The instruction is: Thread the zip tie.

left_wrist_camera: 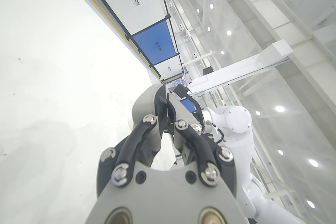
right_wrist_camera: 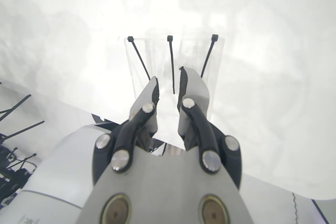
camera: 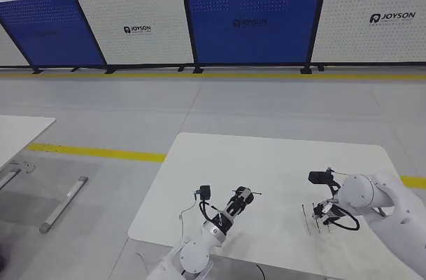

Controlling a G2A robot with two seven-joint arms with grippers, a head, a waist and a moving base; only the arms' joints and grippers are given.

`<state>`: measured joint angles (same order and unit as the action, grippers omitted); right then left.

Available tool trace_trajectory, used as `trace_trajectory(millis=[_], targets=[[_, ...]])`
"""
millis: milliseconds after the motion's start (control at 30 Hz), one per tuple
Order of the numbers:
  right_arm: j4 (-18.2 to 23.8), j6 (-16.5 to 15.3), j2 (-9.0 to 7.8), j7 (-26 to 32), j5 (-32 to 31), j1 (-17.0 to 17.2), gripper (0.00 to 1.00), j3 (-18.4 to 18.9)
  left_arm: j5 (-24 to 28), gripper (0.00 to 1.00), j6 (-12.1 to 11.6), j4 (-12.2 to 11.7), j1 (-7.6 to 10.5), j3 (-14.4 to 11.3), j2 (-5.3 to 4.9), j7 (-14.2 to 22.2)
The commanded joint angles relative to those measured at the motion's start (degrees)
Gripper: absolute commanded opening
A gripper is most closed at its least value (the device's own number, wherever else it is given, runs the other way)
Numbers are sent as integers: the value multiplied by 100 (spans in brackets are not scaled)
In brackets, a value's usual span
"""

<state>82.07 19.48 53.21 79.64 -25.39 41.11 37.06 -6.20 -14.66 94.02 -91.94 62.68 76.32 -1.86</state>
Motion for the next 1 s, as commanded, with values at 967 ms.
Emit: trace_trajectory(millis=[967], targets=[[-921,0,385,0,131,-357,19,-468,0,0,0,0,0,0,0,0]])
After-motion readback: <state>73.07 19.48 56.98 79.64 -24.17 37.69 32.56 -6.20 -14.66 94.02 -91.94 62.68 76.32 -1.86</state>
